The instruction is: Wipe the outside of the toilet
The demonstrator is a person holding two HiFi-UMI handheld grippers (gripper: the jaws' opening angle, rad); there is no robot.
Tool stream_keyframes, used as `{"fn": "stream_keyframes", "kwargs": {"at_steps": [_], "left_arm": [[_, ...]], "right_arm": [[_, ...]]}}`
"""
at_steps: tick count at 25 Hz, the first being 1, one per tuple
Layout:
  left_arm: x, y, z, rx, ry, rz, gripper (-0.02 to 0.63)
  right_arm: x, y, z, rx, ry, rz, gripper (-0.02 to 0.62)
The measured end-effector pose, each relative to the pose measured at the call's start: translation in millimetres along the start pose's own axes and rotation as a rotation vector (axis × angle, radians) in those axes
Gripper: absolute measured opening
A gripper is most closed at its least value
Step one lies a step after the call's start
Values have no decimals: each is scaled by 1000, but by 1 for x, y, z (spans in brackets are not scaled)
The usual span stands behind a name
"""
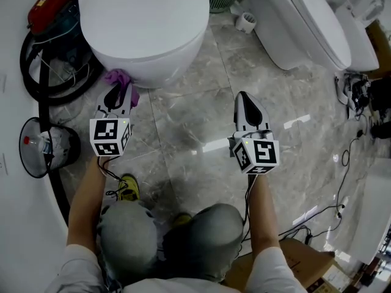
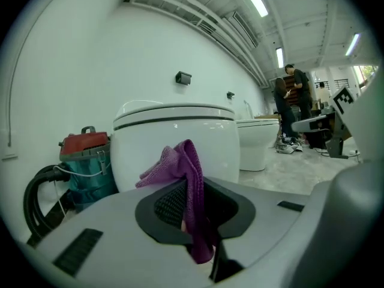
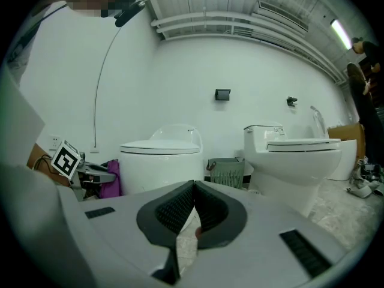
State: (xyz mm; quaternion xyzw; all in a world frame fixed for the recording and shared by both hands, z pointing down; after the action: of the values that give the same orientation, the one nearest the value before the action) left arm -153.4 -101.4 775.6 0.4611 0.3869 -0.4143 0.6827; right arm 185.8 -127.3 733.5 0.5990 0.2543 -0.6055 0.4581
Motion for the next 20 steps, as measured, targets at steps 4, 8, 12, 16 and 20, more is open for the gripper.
{"fn": "stream_keyframes", "kwargs": {"at_steps": [4,8,12,16,20], "left_arm": [[5,28,5,-80,26,4,75],[13,60,19,-170,49,44,75],[21,99,49,-296,35,190,75],[33,133,73,-424,36,374,75],[27,132,57,-437,46,309,75]], "right_arm": [[-1,0,-6,-10,4,7,8],[-5,5,-15,-31,-4,11,8],[-9,15,-22,-55,-13,13,8],[-20,20,-25,-64,-33,14,8],[-30,17,-21,-48,-42,19,8]]}}
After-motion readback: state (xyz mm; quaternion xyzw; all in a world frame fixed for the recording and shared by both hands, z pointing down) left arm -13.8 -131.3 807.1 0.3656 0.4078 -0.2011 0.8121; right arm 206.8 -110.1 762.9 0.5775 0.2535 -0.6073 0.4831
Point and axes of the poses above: the fingertips, and each gripper's own axes: z forward along the fingers, y to its right, x out of its top, the point moved 7 cm from there along -z, backward along the fingers, and after that the axes turned 14 degrees about z, right-handed, at the moved point
